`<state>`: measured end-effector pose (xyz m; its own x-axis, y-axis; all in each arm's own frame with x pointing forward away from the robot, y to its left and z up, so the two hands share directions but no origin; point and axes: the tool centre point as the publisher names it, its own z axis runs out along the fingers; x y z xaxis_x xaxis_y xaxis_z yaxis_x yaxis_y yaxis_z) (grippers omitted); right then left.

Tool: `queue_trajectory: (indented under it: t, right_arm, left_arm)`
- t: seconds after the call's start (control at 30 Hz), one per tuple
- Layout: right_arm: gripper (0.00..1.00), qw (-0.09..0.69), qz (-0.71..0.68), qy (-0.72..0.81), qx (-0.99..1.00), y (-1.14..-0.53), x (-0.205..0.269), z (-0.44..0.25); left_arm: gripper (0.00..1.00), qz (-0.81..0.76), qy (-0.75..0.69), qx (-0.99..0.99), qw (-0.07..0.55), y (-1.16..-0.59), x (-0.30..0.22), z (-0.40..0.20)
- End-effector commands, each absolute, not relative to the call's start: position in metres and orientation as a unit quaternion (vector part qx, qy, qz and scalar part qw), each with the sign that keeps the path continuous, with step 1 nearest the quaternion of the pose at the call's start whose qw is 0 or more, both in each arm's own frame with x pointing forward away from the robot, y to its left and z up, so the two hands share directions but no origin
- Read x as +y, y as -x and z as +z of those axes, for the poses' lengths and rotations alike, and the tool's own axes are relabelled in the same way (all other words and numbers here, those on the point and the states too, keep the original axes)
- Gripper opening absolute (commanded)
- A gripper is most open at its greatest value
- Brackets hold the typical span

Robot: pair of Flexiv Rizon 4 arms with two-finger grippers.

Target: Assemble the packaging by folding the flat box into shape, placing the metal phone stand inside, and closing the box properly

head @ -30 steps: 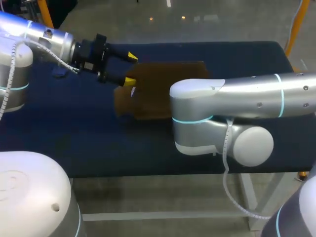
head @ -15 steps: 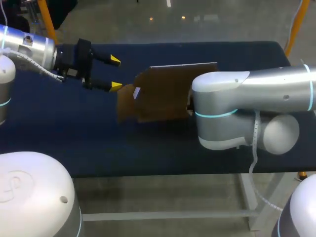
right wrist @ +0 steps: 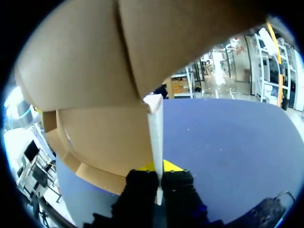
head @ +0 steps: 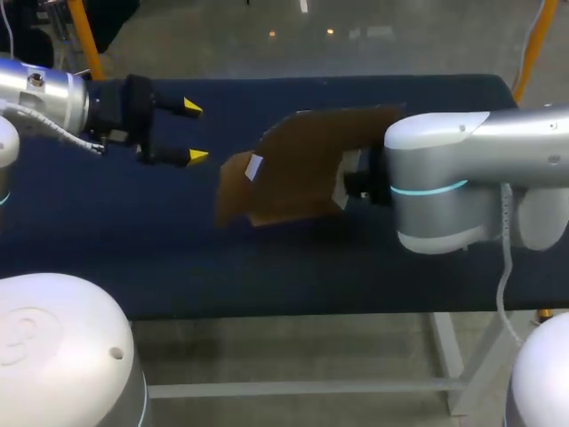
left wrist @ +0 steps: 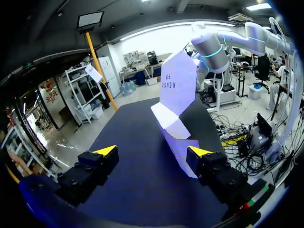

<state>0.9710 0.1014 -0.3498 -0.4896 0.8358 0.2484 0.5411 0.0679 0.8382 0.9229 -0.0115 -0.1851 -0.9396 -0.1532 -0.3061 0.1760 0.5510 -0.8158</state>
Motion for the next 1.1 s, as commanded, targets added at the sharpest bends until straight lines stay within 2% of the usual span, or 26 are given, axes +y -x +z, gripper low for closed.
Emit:
queue_trajectory:
  t: [0.03,0.43,0.57,1.1]
  right_arm:
    - [0.00,0.061,0.469,-0.454,0.755,-0.974,0.096,-0.344]
    - [0.00,-0.006,0.424,-0.440,0.791,-0.978,0.101,-0.345]
    - [0.00,-0.066,0.391,-0.444,0.804,-0.978,0.101,-0.348]
    - [0.00,-0.070,0.387,-0.443,0.806,-0.979,0.102,-0.348]
  left_arm:
    - [1.00,-0.456,-0.011,0.876,0.157,-0.919,-0.002,-0.181]
    - [1.00,-0.398,-0.027,0.914,0.079,-0.899,0.017,-0.195]
    - [1.00,-0.398,-0.027,0.914,0.079,-0.899,0.017,-0.195]
    - [1.00,-0.398,-0.027,0.914,0.079,-0.899,0.017,-0.195]
